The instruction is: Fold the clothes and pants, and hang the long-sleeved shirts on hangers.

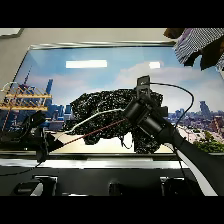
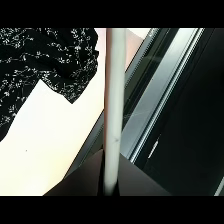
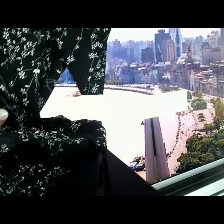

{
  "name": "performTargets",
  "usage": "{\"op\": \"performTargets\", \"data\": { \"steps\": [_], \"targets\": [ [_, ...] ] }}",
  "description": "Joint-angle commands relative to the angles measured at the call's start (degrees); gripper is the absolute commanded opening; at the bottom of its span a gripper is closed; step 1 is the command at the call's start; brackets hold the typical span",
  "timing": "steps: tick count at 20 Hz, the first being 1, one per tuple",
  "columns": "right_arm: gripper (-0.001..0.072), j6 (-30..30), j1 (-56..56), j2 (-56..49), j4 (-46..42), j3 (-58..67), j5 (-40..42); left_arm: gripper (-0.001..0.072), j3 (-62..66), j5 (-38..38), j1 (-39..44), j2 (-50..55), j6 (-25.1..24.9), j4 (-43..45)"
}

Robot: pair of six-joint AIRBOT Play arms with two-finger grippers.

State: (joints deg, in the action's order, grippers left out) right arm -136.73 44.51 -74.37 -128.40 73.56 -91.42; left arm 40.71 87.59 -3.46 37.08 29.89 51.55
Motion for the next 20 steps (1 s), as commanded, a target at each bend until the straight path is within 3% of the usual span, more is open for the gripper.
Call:
{"op": "performTargets", "data": {
  "steps": [1,20],
  "targets": [
    [0.0031,-2.19,-0.02,-0.46,-3.28,-0.02,0.46,0.0027,0.02,0.92,-0.02,-0.22,0.2,0.04],
    [0.003,-11.45,-0.02,-0.44,-3.87,0.0,0.9,0.0028,0.02,2.4,0.02,-2.69,3.17,-2.16]
  ]
}}
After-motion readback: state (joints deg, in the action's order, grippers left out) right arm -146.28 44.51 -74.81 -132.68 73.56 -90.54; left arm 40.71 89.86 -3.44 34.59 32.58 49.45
